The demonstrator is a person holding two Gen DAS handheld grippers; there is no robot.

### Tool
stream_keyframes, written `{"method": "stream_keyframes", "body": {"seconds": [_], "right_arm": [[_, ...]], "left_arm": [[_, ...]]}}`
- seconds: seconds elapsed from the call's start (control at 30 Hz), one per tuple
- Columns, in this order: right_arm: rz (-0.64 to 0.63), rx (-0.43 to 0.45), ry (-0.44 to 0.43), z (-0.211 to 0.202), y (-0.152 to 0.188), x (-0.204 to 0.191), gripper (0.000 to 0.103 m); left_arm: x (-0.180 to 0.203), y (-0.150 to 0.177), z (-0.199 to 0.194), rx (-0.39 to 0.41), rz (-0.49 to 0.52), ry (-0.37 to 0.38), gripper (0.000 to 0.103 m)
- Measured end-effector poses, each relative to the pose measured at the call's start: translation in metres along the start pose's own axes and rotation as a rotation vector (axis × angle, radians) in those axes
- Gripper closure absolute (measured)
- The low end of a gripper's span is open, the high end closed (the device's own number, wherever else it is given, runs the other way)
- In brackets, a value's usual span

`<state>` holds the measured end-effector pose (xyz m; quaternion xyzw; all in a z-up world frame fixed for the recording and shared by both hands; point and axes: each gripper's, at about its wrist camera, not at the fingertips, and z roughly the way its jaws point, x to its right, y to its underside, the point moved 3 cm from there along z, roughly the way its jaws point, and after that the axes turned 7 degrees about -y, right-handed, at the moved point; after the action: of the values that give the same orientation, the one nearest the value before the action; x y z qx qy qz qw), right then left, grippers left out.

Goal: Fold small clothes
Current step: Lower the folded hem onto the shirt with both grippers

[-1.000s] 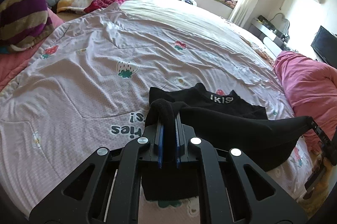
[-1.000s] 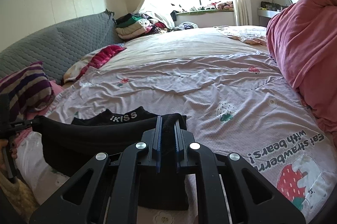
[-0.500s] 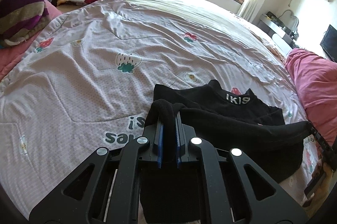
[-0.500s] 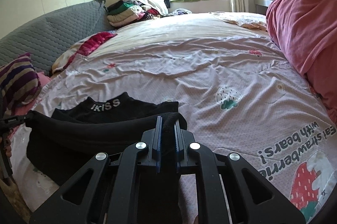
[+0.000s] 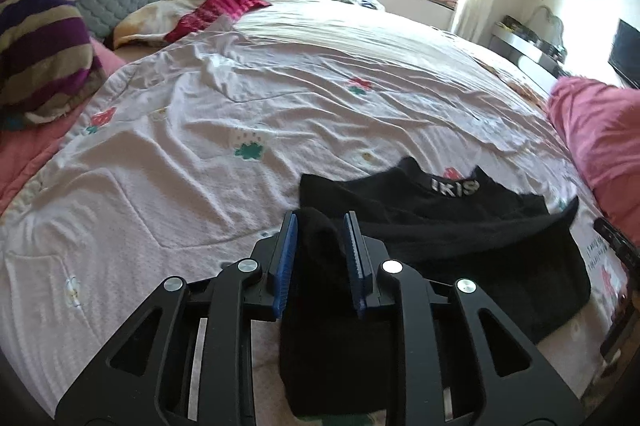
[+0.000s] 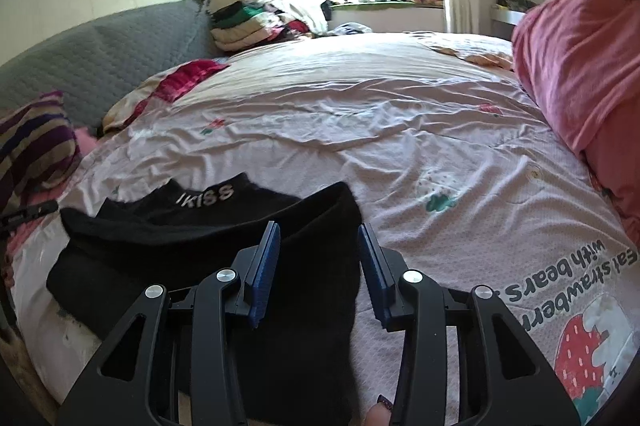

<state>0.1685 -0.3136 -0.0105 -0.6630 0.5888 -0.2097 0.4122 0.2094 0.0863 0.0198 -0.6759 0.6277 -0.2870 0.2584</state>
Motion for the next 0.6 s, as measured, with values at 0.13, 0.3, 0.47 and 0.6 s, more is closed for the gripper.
{"method": "stream_keyframes", "body": {"seconds": [0.13, 0.3, 0.47, 0.6], "right_arm": [[-0.058, -0.052, -0.027, 0.006, 0.011, -0.016, 0.087], [-0.108, -0.127, -0.023, 0.023, 0.023, -0.029, 0.088], [-0.104, -0.172, -0.022, 0.039, 0.031, -0.028, 0.088], [-0.116, -0.202, -0.016, 0.053, 0.030, -0.028, 0.088]], "left_arm": [[0.022, 0.014, 0.000, -0.046, 0.066, 0.045, 0.092], [0.048, 0.041, 0.010, -0.122, 0.177, 0.063, 0.094], [0.052, 0.054, 0.028, -0.146, 0.234, 0.014, 0.094], [0.054, 0.049, 0.042, -0.148, 0.279, -0.030, 0.094]]}}
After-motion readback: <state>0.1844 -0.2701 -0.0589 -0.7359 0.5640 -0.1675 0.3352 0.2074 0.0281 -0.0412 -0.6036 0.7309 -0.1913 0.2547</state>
